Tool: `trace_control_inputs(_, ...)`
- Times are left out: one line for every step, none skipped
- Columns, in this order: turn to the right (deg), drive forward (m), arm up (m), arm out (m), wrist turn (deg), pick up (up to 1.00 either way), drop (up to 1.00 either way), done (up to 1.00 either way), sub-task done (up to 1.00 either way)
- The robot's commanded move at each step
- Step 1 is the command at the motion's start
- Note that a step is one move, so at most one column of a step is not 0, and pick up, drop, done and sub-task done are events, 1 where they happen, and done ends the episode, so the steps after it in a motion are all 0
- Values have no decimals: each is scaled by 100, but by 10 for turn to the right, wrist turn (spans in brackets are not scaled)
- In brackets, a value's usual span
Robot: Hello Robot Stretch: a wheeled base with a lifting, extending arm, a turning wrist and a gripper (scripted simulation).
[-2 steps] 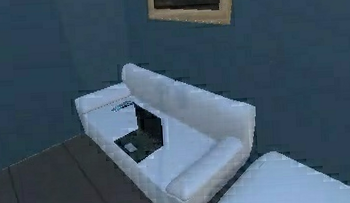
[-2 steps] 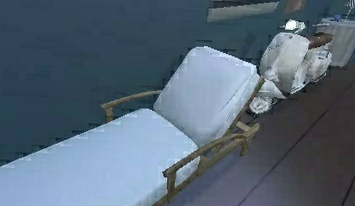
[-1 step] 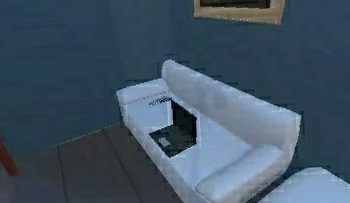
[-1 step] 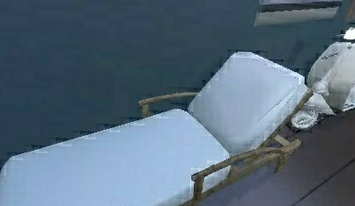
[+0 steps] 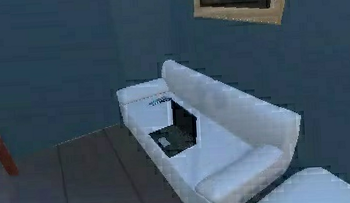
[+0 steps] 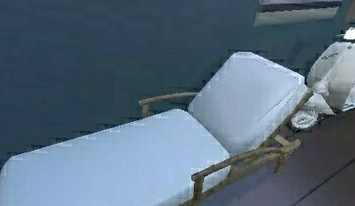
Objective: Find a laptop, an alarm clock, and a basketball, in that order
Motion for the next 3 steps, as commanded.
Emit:
trace_control_inputs(-360,0,0,0,0,0,0,0,0)
trace_control_inputs(0,100,0,0,0,0,0,0,0)
trace_control_inputs(-60,0,0,0,0,0,0,0,0)
